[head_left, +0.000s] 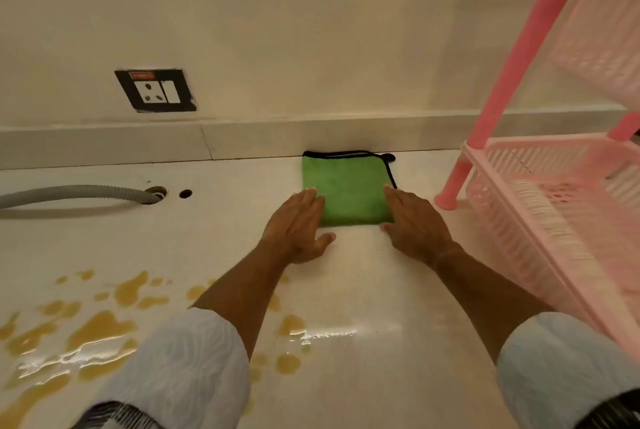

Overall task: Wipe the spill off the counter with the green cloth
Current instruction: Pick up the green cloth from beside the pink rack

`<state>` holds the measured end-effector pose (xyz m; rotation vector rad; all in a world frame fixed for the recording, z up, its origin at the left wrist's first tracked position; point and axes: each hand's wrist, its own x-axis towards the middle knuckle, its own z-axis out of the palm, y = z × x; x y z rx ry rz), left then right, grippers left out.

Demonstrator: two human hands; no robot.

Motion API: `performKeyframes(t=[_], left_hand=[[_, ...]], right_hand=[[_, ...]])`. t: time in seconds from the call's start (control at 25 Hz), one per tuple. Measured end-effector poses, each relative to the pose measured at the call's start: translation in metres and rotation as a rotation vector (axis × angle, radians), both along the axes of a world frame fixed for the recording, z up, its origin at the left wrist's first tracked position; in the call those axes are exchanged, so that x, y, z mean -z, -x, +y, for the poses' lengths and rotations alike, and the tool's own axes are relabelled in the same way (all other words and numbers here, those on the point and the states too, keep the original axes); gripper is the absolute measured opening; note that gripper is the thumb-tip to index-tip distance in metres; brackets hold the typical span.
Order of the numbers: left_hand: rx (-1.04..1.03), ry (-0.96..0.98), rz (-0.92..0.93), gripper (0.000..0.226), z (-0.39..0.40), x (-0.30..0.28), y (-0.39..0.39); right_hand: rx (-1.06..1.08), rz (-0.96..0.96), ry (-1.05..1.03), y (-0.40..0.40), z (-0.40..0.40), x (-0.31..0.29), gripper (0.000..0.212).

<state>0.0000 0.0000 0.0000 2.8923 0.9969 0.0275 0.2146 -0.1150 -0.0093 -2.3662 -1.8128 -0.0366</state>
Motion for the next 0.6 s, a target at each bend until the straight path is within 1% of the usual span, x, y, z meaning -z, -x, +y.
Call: performKeyframes(t=[0.08, 0.16, 0.24, 0.4, 0.6], left_hand=[[0.015, 0.044, -0.008, 0.063, 0.005, 0.0, -0.006], [0.013, 0.07, -0.023, 0.044, 0.01, -0.002, -0.012], [0.033, 0.051, -0.017, 0.034, 0.014, -0.003, -0.016], [0.086, -0.062, -0.001, 0.019, 0.019, -0.006, -0.019], [0.074, -0.028, -0.104, 0.023, 0.027, -0.02, -0.021]], right_hand=[[-0.04, -0.004, 0.031, -0.006, 0.006, 0.001, 0.06], [-0.081, -0.052, 0.057, -0.011, 0.008, 0.001, 0.038], [-0.122, -0.086, 0.075, -0.013, 0.011, 0.0, 0.028], [-0.185, -0.142, 0.084, -0.016, 0.011, -0.004, 0.025], [-0.167, -0.122, 0.044, -0.017, 0.011, -0.006, 0.023]])
